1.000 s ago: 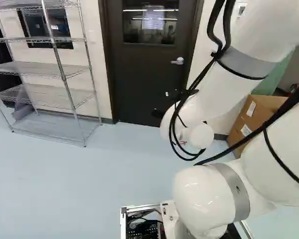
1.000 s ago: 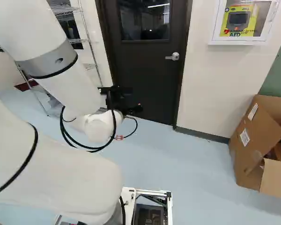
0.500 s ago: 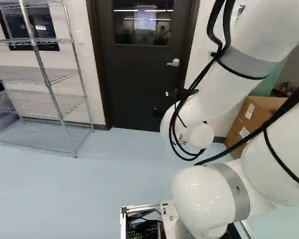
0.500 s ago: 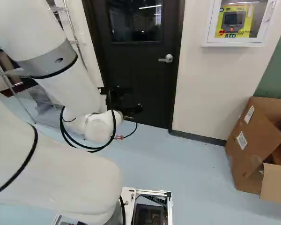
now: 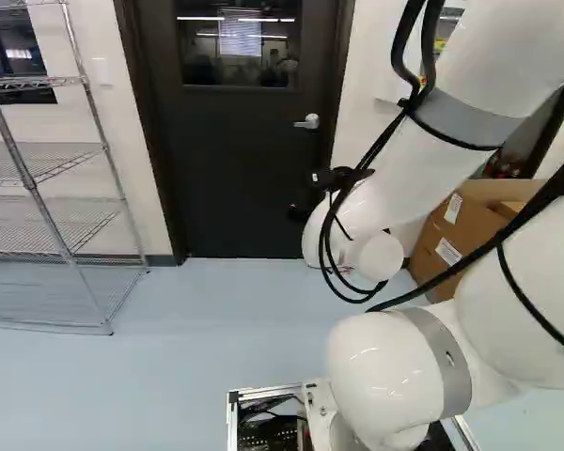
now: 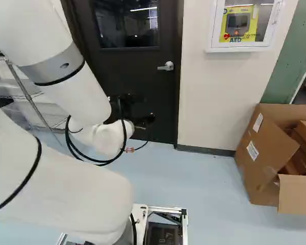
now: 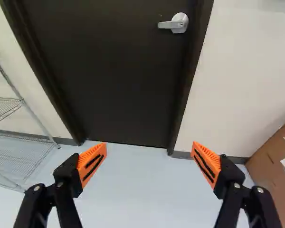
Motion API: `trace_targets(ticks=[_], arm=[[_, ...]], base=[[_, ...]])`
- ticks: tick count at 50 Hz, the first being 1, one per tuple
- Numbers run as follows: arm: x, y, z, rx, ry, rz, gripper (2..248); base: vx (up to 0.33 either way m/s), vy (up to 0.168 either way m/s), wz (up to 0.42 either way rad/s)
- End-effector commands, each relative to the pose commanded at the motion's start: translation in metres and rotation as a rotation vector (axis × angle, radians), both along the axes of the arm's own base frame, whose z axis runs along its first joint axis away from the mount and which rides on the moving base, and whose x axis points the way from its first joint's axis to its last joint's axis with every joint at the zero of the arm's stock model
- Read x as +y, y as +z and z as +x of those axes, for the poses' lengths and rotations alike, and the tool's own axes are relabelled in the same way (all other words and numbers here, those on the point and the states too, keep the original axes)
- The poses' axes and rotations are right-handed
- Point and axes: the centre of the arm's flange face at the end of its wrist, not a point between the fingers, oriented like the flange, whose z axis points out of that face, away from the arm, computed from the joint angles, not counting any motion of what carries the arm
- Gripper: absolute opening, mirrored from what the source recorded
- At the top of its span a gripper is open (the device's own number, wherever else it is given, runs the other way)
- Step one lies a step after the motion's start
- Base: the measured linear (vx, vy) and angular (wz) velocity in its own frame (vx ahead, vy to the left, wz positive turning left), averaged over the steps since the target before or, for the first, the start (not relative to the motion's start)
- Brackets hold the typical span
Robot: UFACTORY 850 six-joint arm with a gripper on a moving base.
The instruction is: Open the door and move inside
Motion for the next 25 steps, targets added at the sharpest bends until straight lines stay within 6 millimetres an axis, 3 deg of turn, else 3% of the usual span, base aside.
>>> trace_targets(ticks=[25], arm=[[0.0000,0.0000,0.0000,0.000,0.000,0.000,247]], base=[[0.193,0.070,-0.030]])
